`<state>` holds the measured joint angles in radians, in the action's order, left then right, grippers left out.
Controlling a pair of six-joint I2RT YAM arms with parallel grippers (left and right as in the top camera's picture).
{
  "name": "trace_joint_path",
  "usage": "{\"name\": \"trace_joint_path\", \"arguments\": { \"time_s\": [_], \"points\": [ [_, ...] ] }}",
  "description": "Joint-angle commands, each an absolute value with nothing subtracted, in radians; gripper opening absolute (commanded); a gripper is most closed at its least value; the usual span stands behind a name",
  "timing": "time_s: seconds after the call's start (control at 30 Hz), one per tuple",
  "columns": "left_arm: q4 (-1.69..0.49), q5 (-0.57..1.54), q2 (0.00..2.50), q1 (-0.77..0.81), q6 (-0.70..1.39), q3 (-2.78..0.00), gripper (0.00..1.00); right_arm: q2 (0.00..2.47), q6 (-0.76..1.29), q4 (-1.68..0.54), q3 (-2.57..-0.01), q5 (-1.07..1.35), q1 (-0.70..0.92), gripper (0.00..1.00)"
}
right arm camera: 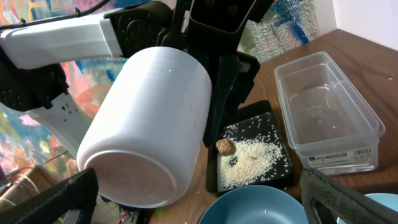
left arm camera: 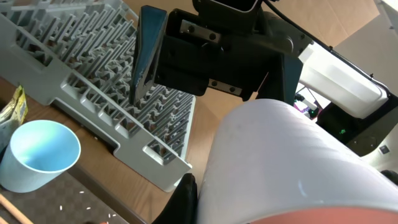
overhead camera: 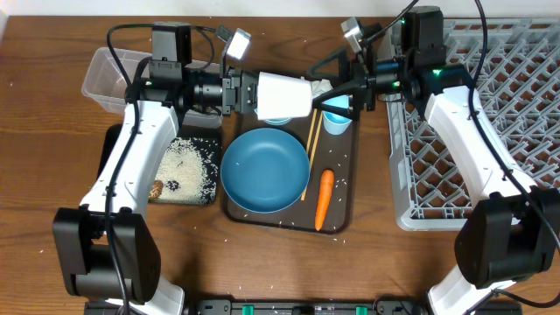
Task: Sort waste into correct bins and load items into the dishwasher rack
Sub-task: 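Move the pink cup toward the right gripper and grasp it with right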
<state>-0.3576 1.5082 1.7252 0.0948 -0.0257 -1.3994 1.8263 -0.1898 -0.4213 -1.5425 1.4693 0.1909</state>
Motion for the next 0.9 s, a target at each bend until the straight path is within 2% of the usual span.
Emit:
{"name": "trace_joint_path", "arguments": {
  "time_s": [0.0,0.47,0.87],
  "points": [
    [-0.357,1.353,1.728,0.088,-0.032,-1.391,0.06,1.826,-0.196,-0.414,-1.542,1.559,0.226,0.99],
    [-0.358,1.304,1.729,0.071,-0.028,-1.362,0.06,1.826,-0.196,-0.415,-1.542,1.545,0.138,0.99],
    [-0.349,1.402,1.729,0.071,-0.009,-1.362,0.06,1.831,-0.226,-0.416,-1.542,1.499,0.205,0.99]
  ]
}}
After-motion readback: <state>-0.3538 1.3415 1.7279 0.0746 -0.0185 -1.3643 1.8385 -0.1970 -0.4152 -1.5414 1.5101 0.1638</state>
